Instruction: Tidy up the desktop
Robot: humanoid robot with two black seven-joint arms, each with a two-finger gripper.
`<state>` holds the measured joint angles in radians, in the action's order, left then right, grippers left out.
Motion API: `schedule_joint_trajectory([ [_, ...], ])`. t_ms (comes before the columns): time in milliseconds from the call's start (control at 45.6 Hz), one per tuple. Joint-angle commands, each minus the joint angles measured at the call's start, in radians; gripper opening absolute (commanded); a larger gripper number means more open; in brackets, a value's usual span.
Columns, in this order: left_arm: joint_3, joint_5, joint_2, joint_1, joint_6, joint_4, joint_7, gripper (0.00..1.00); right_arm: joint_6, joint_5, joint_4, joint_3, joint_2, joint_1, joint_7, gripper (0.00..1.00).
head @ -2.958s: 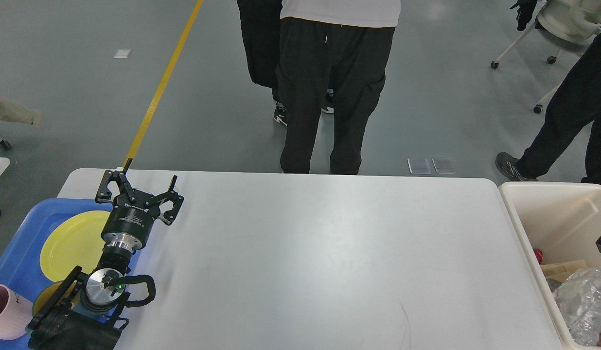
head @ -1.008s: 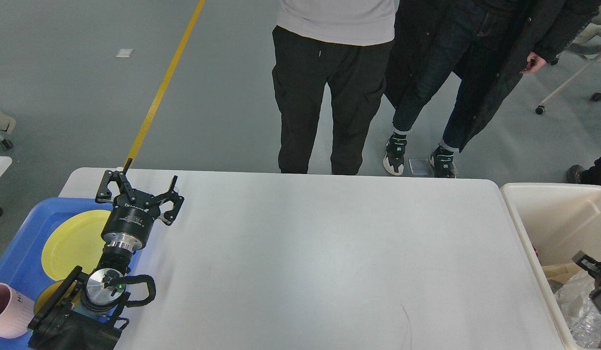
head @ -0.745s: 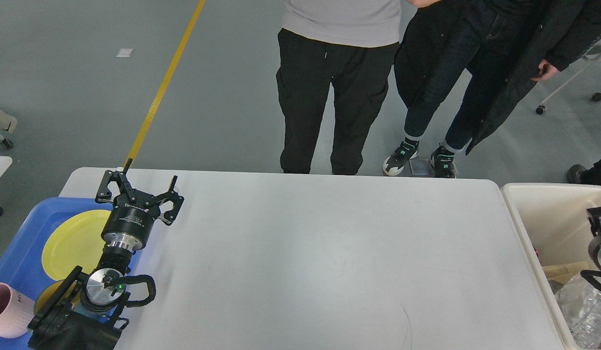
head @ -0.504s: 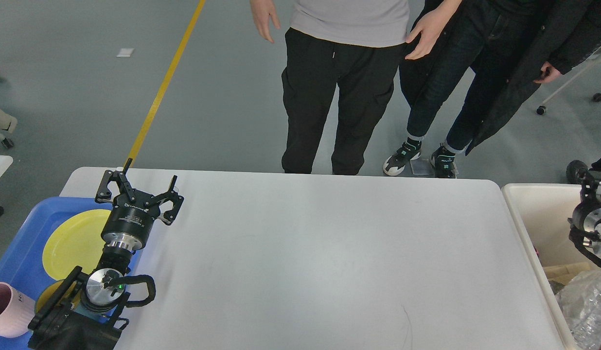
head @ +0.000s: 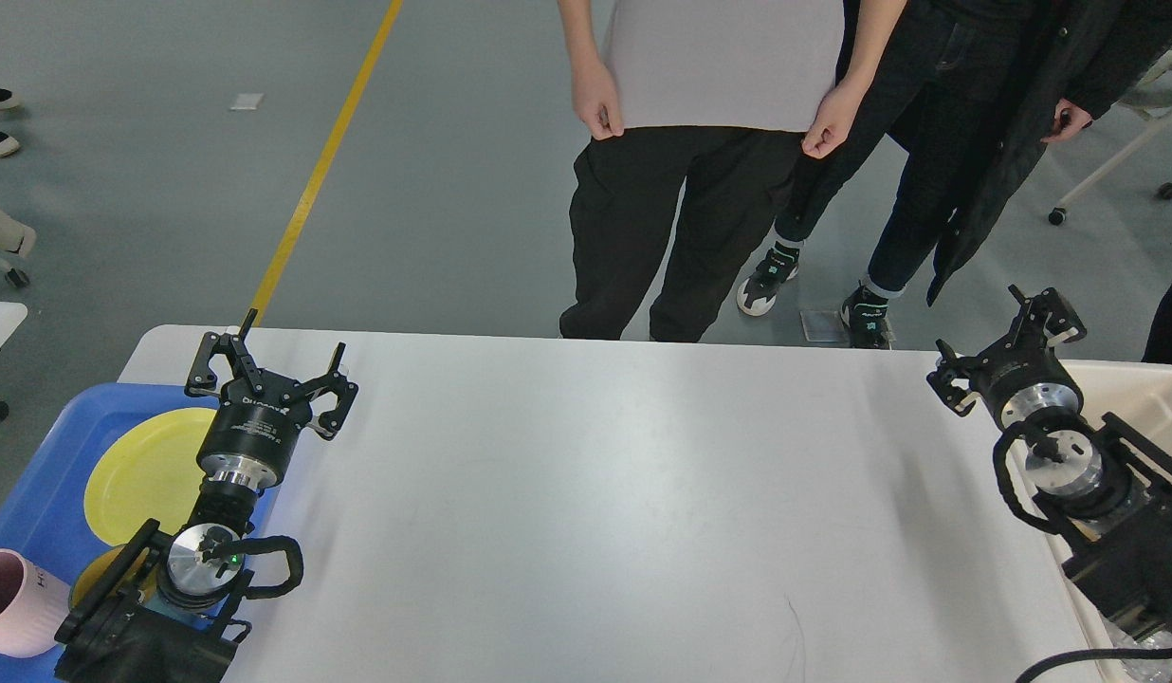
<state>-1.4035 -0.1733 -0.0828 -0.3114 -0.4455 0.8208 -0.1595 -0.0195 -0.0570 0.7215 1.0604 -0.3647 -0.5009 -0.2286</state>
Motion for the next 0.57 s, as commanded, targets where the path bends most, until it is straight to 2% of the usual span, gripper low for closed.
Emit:
schedule_joint_trajectory([
  [0, 0.000, 0.000, 0.000, 0.000, -0.001, 0.000, 0.000, 0.97, -0.025, -0.106, 0.064, 0.092, 0.070, 0.079, -0.067, 1.00],
  [197, 0.000, 0.000, 0.000, 0.000, 0.001, 0.000, 0.000, 0.97, -0.048, -0.126, 0.136, 0.145, 0.138, 0.143, -0.136, 1.00],
  [329, 0.000, 0.000, 0.000, 0.000, 0.001, 0.000, 0.000, 0.97, -0.046, -0.124, 0.145, 0.151, 0.151, 0.156, -0.201, 1.00],
  [548, 0.000, 0.000, 0.000, 0.000, 0.001, 0.000, 0.000, 0.97, -0.046, -0.122, 0.145, 0.148, 0.188, 0.180, -0.202, 1.00],
])
